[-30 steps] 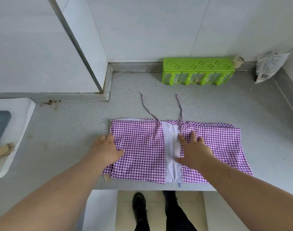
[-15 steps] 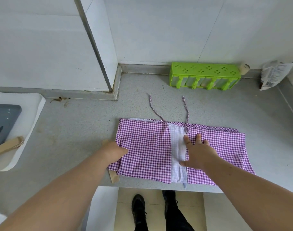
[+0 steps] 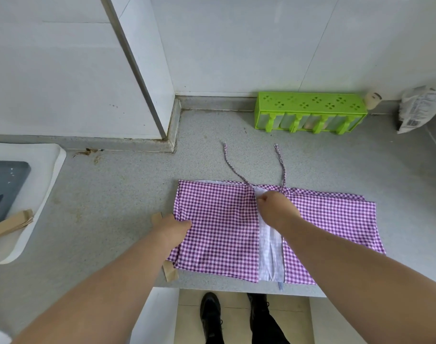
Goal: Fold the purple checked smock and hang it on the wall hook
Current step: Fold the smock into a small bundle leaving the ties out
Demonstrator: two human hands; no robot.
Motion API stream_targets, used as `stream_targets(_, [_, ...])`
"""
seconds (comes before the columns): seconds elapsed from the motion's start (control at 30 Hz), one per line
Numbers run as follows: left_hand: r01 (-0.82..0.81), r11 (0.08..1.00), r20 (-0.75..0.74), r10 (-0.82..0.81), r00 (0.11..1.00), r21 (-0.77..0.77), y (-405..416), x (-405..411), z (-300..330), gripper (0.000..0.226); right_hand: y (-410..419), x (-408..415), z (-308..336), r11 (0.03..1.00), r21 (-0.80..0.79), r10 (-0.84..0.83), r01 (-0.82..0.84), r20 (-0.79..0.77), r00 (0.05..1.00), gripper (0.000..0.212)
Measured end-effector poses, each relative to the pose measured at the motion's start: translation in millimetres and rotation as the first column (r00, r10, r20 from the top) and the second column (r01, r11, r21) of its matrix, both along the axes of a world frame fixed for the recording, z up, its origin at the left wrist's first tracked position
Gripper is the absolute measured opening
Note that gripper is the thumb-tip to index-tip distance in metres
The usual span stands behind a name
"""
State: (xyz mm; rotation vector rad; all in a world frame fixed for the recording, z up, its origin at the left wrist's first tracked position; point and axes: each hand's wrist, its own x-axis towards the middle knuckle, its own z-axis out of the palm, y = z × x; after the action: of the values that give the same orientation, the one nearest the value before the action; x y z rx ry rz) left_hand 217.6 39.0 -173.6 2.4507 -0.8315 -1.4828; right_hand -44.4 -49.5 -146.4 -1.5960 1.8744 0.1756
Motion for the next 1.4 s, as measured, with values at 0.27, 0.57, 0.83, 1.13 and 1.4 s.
stream_targets(0.27, [-0.140, 0.965, 0.037, 0.151, 0.988, -0.222, -20, -3, -6, 0.043, -28, 10, -11, 0.982, 0.118, -0.167, 0.148, 0.175, 0.970, 0.035])
stream_targets(0.57, [-0.099, 0.989, 0.041, 0.104, 0.994, -0.109, -43, 3, -9, 0.047, -26, -3, -22, 0.958, 0.074, -0.285, 0.276, 0.317, 0.905, 0.025])
stream_targets(0.83, [-0.074, 0.993, 0.041, 0.078, 0.996, -0.090, -46, 5, -15, 0.043, -31, -12, -22, 0.910, 0.178, -0.411, 0.375, 0.518, 0.750, 0.010])
stream_targets(1.13, [-0.124, 0.983, -0.024, 0.121, 0.992, -0.132, -45, 9, -21, 0.036, -36, -8, -19, 0.962, 0.010, -0.255, 0.273, 0.392, 0.884, 0.014])
stream_targets(1.4, [-0.147, 0.982, 0.018, 0.150, 0.988, -0.116, -37, 13, -1, 0.031, -9, -19, 1, 0.960, -0.280, 0.036, 0.030, 0.230, 0.973, 0.027])
